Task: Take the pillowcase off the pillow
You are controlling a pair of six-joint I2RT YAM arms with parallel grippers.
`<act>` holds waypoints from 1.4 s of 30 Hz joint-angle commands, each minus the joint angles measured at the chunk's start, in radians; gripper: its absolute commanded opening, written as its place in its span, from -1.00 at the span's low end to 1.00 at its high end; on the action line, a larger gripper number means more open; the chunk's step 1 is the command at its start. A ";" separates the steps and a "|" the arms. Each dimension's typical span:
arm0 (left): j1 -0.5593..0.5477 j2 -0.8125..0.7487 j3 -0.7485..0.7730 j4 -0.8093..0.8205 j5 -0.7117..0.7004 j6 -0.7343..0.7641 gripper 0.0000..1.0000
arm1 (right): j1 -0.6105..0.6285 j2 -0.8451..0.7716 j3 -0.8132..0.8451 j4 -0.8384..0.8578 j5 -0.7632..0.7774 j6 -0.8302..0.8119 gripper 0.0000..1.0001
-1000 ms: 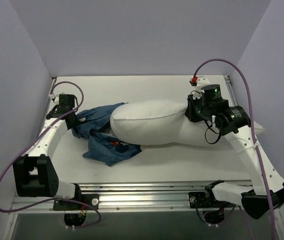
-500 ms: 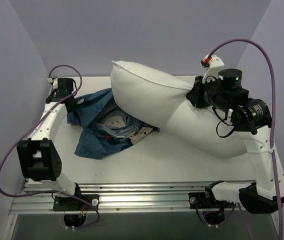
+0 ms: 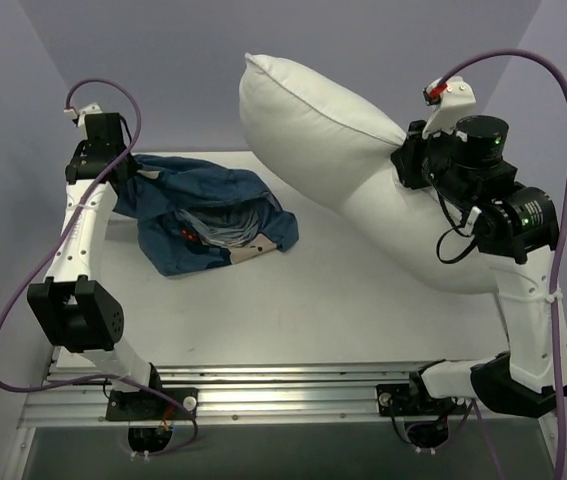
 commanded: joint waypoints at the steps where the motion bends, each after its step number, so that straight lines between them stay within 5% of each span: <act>1: -0.008 -0.110 -0.077 -0.009 0.102 -0.032 -0.92 | -0.012 -0.027 -0.041 0.221 0.223 -0.024 -1.00; 5: -0.068 -0.294 -0.344 0.058 0.219 -0.087 -0.84 | -0.010 -0.065 -0.238 0.345 0.340 -0.025 -1.00; 11: -0.225 -0.541 -0.773 0.042 0.300 -0.205 -0.68 | -0.007 -0.106 -0.621 0.501 0.221 0.038 -1.00; 17: -0.306 -0.699 -0.928 -0.075 0.310 -0.292 -0.35 | 0.023 -0.065 -1.021 0.663 0.048 0.166 -1.00; 20: -0.305 -0.751 -0.900 -0.132 0.265 -0.274 -0.01 | 0.026 -0.025 -1.098 0.718 -0.026 0.235 -0.85; 25: -0.302 -0.765 -0.752 -0.212 0.173 -0.211 0.62 | 0.025 0.032 -1.097 0.781 -0.144 0.288 0.22; 28: -0.297 -0.765 -0.683 -0.250 0.126 -0.171 0.86 | 0.026 0.032 -1.008 0.757 -0.192 0.289 0.57; 33: -0.275 -0.756 -0.492 -0.304 0.042 -0.084 0.93 | 0.023 -0.011 -0.824 0.651 -0.189 0.253 0.82; 42: -0.266 -0.731 -0.111 -0.350 -0.169 0.085 0.89 | 0.009 -0.152 -0.456 0.387 0.314 0.107 1.00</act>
